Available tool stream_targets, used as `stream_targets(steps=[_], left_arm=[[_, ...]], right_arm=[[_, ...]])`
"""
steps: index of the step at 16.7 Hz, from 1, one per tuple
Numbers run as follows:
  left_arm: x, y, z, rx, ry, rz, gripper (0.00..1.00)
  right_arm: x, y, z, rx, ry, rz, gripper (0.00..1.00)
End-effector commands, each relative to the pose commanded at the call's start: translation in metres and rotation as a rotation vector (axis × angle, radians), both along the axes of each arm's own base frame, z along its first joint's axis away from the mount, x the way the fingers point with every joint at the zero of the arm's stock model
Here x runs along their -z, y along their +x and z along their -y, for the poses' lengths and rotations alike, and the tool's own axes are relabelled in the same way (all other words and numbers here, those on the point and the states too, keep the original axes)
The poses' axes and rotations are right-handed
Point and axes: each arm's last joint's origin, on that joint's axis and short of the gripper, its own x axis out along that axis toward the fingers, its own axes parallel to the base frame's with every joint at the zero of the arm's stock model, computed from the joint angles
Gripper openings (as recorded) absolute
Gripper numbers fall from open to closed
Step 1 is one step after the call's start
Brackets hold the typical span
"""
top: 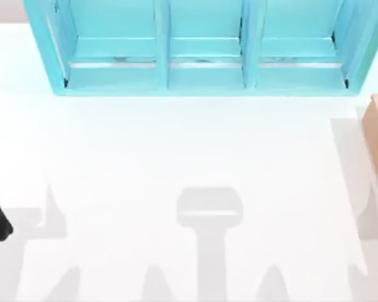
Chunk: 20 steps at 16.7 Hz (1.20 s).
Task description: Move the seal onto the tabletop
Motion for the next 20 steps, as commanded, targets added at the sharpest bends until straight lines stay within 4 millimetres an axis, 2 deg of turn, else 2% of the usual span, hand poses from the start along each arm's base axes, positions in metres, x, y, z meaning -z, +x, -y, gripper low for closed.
stream_targets(steps=[3,5,10,14,20], left_arm=[[0.000,0.000,0.000,0.000,0.000,0.000,1.00],[0.000,0.000,0.000,0.000,0.000,0.000,1.00],[0.000,0.000,0.000,0.000,0.000,0.000,1.00],[0.000,0.000,0.000,0.000,0.000,0.000,1.00],[0.000,0.000,0.000,0.000,0.000,0.000,1.00]], right_arm=[[-0.002,0.000,0.000,0.004,-0.003,-0.011,1.00],[-0.011,0.000,0.002,0.019,-0.018,-0.064,1.00],[-0.055,0.014,0.011,0.073,-0.074,-0.377,1.00],[-0.085,0.052,0.026,0.096,-0.092,-0.781,1.00],[-0.103,0.117,0.062,0.063,-0.052,-1.292,1.00]])
